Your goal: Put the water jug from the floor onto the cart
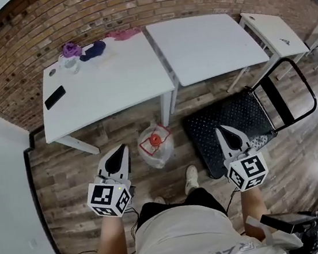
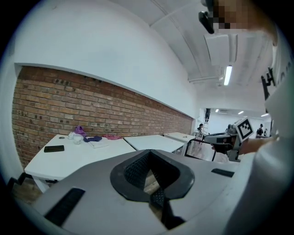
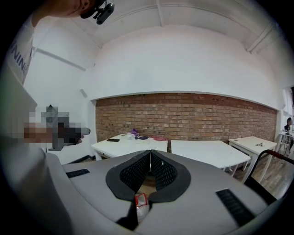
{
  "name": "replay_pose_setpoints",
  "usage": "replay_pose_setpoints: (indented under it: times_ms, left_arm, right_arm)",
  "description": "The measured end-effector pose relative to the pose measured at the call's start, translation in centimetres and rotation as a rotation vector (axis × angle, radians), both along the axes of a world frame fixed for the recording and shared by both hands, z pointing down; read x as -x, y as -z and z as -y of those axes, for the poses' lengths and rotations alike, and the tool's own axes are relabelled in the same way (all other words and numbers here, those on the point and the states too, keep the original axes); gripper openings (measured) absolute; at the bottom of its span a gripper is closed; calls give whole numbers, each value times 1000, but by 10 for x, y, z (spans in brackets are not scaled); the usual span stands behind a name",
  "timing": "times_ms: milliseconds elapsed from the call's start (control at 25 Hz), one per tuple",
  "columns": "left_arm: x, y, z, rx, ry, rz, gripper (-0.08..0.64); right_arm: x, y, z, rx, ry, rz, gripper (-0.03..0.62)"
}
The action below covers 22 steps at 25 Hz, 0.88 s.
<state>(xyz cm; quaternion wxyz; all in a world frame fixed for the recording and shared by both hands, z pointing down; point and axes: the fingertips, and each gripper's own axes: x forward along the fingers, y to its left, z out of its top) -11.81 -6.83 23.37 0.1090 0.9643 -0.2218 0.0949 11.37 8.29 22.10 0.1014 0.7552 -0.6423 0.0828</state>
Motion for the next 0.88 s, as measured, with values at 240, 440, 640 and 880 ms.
replay_pose_setpoints:
  times_ms: [240, 440, 640, 880]
  left_arm:
    - [-45, 18, 10, -52, 70, 16, 2]
    - [-72, 21, 13, -83, 160, 58, 2]
    - [-86, 9, 8, -57, 207, 105, 2]
    - [-76, -3, 22, -37, 238, 120, 2]
  right_arm:
    - [-56, 7, 43, -14, 92, -95, 5]
    - [-84, -2, 67, -26, 195, -67, 5]
    - [-93, -17, 84, -8, 282, -22, 5]
    - [-68, -45, 104, 26, 352, 33, 6]
